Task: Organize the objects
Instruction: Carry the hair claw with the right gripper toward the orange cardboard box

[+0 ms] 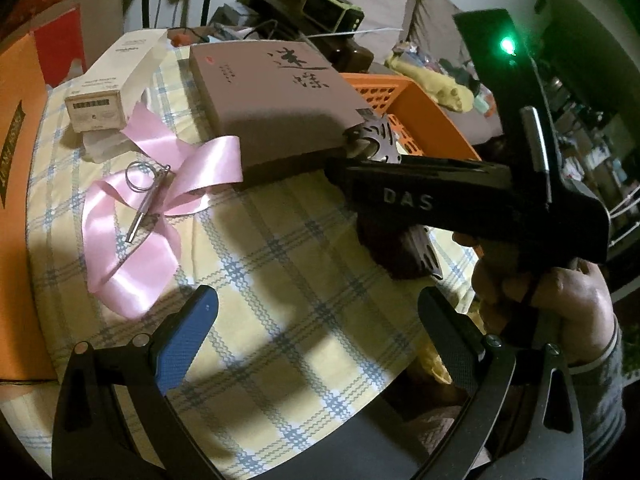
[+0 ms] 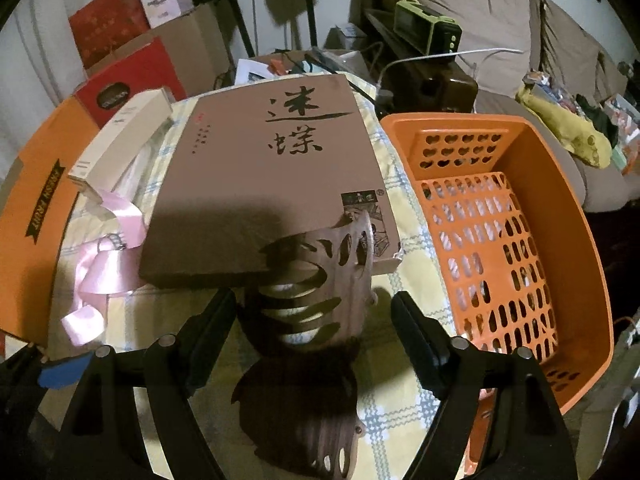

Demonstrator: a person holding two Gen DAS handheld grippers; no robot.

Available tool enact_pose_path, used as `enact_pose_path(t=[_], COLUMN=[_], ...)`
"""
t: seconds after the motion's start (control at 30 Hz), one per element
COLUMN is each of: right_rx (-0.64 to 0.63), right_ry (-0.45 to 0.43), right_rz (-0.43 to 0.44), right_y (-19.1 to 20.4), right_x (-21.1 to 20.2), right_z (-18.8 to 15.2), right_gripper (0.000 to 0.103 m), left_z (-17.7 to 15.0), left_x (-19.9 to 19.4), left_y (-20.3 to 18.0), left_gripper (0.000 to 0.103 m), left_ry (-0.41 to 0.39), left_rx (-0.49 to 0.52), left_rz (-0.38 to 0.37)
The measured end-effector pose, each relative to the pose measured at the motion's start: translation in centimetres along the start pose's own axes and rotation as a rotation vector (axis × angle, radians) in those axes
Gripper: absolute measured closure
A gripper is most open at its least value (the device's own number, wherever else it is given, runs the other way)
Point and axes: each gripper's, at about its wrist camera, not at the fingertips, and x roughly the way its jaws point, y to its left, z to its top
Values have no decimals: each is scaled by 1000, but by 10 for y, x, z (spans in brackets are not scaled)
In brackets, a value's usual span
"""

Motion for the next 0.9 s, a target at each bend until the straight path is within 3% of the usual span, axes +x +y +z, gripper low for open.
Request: enact_pose_path(t=[0.2, 0.67, 0.77, 0.9], right_rx=[12, 46, 61, 77], right_ry=[-5, -68, -61, -52], right_rz=[14, 185, 199, 236], right_y=[-1, -11, -12, -12], right_x=[-1, -35, -37, -39], right_z=[-1, -4, -3, -2], right_gripper=[33, 33, 33, 33], left_z=[0, 20, 20, 19], left_x=[6, 19, 20, 28], left_y=[-3, -5, -11, -19], left_gripper=[4, 4, 12, 30], left_ry=[10, -32, -37, -24], left_rx=[-1, 28, 45, 53], left_rz=[-17, -81, -116, -134])
